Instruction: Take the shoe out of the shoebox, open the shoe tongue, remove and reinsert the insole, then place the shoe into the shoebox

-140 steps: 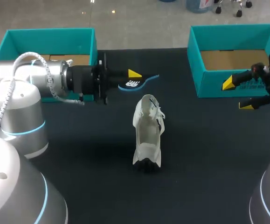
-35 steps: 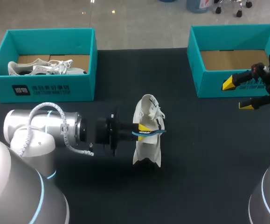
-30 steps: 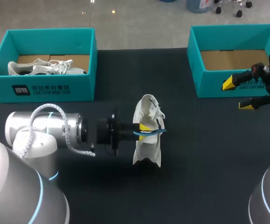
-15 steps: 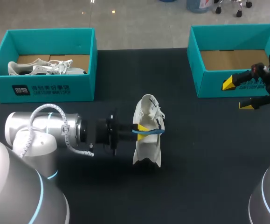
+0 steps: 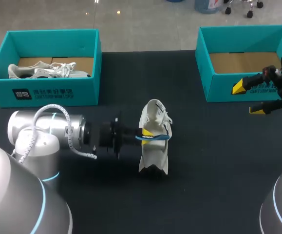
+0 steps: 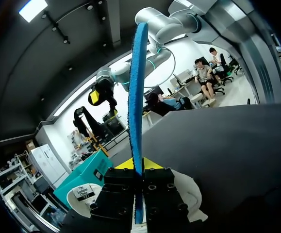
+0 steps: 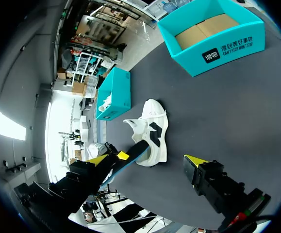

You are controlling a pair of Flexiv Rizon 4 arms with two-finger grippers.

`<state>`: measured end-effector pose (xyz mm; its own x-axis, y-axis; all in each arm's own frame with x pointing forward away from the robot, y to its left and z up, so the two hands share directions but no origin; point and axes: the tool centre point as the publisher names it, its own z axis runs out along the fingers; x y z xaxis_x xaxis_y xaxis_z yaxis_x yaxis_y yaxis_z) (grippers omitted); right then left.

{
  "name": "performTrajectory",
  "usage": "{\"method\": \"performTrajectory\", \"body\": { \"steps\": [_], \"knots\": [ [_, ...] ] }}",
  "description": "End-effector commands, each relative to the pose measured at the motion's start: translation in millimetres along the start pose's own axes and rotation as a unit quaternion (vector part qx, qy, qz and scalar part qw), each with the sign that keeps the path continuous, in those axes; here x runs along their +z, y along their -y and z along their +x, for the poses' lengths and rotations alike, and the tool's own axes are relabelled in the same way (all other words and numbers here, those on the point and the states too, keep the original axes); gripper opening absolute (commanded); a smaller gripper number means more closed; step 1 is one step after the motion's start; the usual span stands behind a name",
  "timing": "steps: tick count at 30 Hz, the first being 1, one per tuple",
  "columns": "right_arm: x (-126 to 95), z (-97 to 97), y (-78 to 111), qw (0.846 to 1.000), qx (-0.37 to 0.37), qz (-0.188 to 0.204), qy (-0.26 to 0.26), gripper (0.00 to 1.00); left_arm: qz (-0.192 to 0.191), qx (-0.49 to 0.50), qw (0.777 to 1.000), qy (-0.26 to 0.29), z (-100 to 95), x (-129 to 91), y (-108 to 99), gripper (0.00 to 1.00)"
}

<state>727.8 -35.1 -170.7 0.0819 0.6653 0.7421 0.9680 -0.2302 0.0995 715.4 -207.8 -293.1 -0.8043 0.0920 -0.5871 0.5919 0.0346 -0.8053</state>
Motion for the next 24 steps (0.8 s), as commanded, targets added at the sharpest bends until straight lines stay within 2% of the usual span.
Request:
{"method": "performTrajectory", "body": {
  "steps": [1, 19, 24],
  "knots": [
    [0, -0.1, 0.5, 1.0, 0.001, 0.0, 0.002, 1.0, -0.001, 0.011, 1.0, -0.014, -3.1, 2, -10, 0.0],
    [0, -0.1, 0.5, 1.0, 0.001, 0.0, 0.002, 1.0, -0.018, 0.048, 0.998, -0.037, -3.5, 5, -39, 0.0],
    [0, -0.1, 0.5, 1.0, 0.001, 0.0, 0.002, 1.0, -0.023, 0.045, 0.998, -0.034, -2.9, 4, -41, 0.0]
  ]
}}
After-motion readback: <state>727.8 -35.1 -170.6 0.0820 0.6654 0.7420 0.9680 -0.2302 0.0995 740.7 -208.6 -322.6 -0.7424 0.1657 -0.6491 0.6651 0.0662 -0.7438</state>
